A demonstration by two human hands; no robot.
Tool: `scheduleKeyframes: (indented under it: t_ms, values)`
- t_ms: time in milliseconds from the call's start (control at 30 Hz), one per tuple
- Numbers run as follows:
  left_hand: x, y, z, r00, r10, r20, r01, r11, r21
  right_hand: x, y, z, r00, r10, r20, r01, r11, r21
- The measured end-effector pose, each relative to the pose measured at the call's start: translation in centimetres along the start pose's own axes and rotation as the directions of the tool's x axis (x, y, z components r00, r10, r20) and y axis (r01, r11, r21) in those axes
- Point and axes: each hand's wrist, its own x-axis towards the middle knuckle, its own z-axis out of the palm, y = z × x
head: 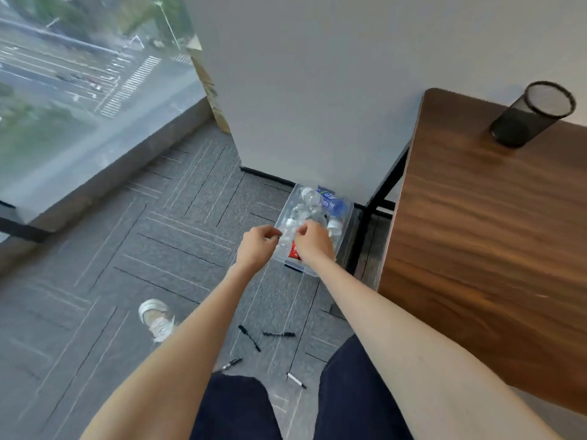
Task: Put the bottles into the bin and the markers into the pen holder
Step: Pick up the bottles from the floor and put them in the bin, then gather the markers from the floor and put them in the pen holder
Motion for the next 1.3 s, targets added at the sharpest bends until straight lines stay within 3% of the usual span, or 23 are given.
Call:
scheduleKeyframes:
  t_ms: [200,400,600,767,1033,1300]
  values:
    - [-9.5,-0.7,-5.2,0.996,-0.058,-0.071,0.054,0.997,-0.050,-9.7,-1.9,-1.0,0.997,-0.071,0.042,0.072,0.996,-0.043]
    - [-17.7,-6.0,-11.1,0.989,-0.090,0.114,0.085,0.995,0.047,-20.4,-2.8,4.0,1.000,-0.015,0.005,0.015,0.999,-0.039]
    - [-25.0,-14.1,-18.6,0.956,0.031,0.292,-0.074,0.988,0.135,-31.3,-4.4,12.9,0.988,0.065,-0.140,-0.056,0.996,0.066]
    - [-31.0,-18.5,-23.6,0.942,0.077,0.327,-0.147,0.970,0.194,-39.8,-5.0,17.1,0.968,0.102,-0.228,-0.073,0.988,0.133]
    - [-40.2,-21.7,-21.5,0.888,0.037,0.459,-0.148,0.967,0.207,-49.3,-1.6,19.2,0.963,0.163,-0.213,-0.114,0.968,0.225]
    - [-45.0,-26.4,-14.6,0.894,-0.005,0.449,-0.098,0.974,0.206,-52.5,7.8,22.6,0.970,0.224,-0.099,-0.200,0.958,0.207]
